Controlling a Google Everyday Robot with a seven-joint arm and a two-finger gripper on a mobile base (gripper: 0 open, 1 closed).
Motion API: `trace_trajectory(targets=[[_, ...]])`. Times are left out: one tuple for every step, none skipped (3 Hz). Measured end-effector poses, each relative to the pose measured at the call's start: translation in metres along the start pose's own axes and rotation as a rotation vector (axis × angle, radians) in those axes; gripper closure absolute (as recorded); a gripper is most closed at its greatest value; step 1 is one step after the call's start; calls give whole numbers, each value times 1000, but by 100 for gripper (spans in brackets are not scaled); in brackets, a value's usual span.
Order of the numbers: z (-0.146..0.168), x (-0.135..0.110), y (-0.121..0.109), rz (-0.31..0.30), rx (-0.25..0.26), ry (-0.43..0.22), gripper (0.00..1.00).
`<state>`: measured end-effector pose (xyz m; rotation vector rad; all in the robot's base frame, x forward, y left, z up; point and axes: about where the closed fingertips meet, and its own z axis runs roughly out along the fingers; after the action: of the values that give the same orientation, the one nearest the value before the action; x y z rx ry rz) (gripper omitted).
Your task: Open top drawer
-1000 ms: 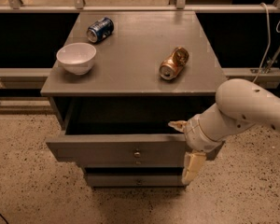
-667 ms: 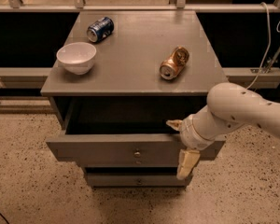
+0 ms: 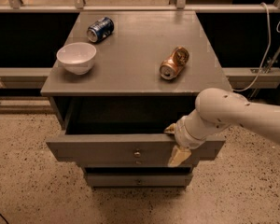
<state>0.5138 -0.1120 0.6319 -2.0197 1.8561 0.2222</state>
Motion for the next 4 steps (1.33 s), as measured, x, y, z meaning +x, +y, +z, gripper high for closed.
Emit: trace_trajectory(targets=[[-12,-16,13,-43,-26,-9,28],[-26,-23,47,-55,-88,-35,31],[-32,-24,71,-48,-137,-57,31],[-35,-25,88,-39,-178,-71,34]])
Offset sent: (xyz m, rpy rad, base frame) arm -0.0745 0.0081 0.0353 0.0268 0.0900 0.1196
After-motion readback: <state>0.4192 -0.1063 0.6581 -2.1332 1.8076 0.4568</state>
